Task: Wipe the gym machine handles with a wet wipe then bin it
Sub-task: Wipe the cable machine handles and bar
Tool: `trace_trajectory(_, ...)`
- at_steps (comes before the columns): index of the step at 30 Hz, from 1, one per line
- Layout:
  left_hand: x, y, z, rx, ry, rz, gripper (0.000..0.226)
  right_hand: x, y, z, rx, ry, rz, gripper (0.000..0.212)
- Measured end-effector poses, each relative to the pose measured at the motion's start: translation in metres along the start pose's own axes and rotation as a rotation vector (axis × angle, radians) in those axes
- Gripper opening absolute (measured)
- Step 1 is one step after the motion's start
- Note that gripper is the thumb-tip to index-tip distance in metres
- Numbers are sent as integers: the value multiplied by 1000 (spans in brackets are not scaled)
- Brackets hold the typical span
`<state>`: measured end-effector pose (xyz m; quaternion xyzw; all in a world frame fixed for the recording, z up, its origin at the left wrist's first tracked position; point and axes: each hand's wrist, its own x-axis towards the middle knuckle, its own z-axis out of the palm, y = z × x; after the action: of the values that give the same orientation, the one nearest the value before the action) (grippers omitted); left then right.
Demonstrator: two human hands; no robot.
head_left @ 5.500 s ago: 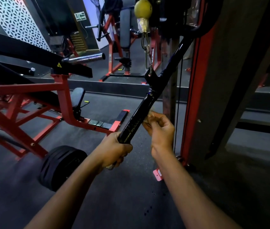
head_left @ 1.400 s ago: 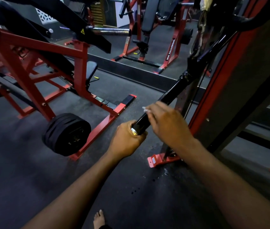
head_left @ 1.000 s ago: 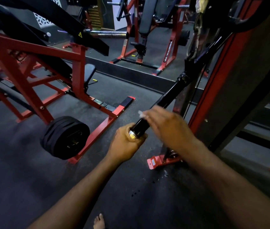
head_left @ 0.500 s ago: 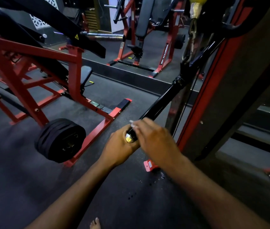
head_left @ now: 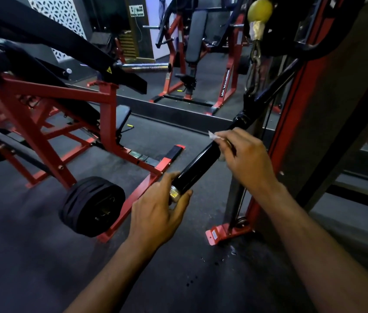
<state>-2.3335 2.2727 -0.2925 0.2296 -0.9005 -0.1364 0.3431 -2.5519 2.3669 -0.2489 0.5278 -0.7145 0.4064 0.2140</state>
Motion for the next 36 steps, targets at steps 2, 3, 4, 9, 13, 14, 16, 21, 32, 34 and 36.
trace_trajectory(2,-3,-3,-1,-14,-15,-7,42,-4,-8,7,6,24,46,16)
trace_trajectory(3,-5,-6,-1,-36,-20,-19,40,-10,-16,13,18,37,76,14)
trace_trajectory(4,-7,-9,-1,-81,-28,-40,39,-17,-25,19,35,45,99,15)
trace_trajectory(9,-6,-24,0,-469,-112,-106,21,-65,-90,50,117,-78,-16,24)
trace_trajectory(13,-5,-36,-3,-497,-135,-80,13,-68,-95,52,134,-162,-98,24)
trace_trajectory(14,-4,-38,-4,-502,-140,-71,14,-65,-92,52,127,-180,-123,24)
trace_trajectory(16,-4,-38,-3,-523,-158,-78,15,-57,-83,49,109,-201,-162,24)
trace_trajectory(21,-6,-35,1,-577,-121,-190,29,-19,-43,26,17,-159,-142,25)
trace_trajectory(32,-7,-35,7,-582,-67,-205,39,2,-38,18,-160,-230,-46,20)
trace_trajectory(34,-7,-36,7,-570,-55,-209,36,-1,-49,20,-200,-344,-169,12)
trace_trajectory(36,-6,-37,5,-549,-38,-192,33,18,-41,12,-279,-391,-202,8)
